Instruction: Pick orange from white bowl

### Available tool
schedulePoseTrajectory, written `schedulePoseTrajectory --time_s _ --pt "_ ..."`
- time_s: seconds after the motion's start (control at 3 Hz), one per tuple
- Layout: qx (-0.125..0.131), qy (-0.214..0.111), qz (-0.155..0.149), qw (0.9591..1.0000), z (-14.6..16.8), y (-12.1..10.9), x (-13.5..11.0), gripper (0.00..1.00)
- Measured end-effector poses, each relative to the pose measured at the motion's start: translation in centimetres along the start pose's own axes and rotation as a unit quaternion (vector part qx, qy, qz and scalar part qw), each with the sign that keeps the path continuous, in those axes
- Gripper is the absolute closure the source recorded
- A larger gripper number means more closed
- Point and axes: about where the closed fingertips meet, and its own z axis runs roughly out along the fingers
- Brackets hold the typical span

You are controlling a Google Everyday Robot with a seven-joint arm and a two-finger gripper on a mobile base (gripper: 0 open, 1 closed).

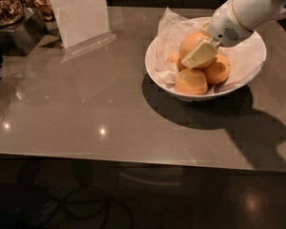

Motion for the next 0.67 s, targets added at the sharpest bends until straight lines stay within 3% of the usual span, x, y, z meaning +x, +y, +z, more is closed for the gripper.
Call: schedulePoseTrajectory --time_s 0.33,0.67 --pt "0.0 0.0 0.0 1.0 -0.3 -0.1 -0.2 1.0" --pt "-0.017 -0.037 -0.018 0.999 -2.9 0.7 -2.2 1.0"
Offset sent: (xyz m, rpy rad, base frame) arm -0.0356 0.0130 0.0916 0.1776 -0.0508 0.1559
